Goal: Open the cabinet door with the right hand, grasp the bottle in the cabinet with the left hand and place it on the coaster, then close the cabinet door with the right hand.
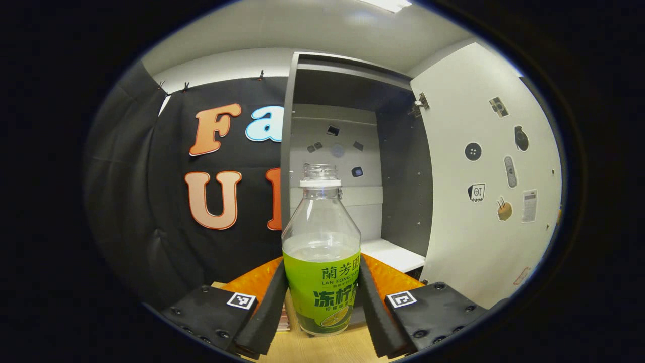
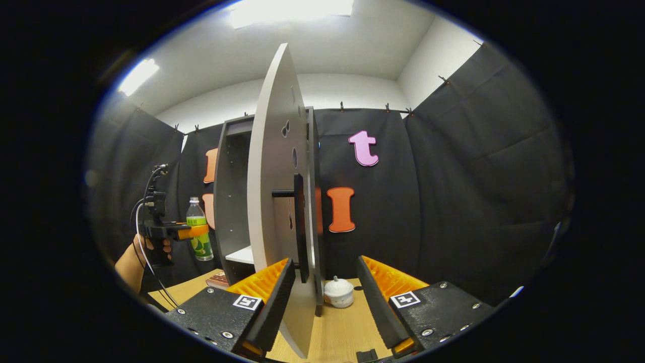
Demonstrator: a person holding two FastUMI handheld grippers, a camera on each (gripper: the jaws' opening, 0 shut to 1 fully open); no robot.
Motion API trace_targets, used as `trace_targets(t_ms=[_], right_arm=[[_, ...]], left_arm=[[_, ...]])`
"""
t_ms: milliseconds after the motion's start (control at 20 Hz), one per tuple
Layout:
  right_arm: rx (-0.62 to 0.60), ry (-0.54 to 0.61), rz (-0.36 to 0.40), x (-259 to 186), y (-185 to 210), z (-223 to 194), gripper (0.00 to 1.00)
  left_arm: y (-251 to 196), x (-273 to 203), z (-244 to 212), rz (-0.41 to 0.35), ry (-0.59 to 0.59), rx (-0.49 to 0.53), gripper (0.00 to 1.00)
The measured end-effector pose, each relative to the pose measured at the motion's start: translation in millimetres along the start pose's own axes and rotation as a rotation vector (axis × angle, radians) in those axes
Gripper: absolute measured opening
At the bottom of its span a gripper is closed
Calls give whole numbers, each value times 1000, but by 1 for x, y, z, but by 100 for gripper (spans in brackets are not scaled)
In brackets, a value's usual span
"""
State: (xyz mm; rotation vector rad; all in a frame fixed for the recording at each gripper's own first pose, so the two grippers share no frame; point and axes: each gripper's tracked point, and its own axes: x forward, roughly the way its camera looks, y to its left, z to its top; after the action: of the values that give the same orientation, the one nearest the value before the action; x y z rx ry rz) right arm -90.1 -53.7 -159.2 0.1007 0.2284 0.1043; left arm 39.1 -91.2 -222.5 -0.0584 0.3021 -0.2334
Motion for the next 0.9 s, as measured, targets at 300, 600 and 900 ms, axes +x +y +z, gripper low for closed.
trace_targets(t_ms=[300,600,900], right_arm=[[-8,-29,12,-37,25,0,79],[-43,-36,37,-46,57,-10,78],[-33,-20,65,-42,72,-24,81]], left_arm=[[32,-46,-32,38,0,-5,80],[55,-73,-81,67,26,26,80],[56,-98,-123,43,-2,39,80]])
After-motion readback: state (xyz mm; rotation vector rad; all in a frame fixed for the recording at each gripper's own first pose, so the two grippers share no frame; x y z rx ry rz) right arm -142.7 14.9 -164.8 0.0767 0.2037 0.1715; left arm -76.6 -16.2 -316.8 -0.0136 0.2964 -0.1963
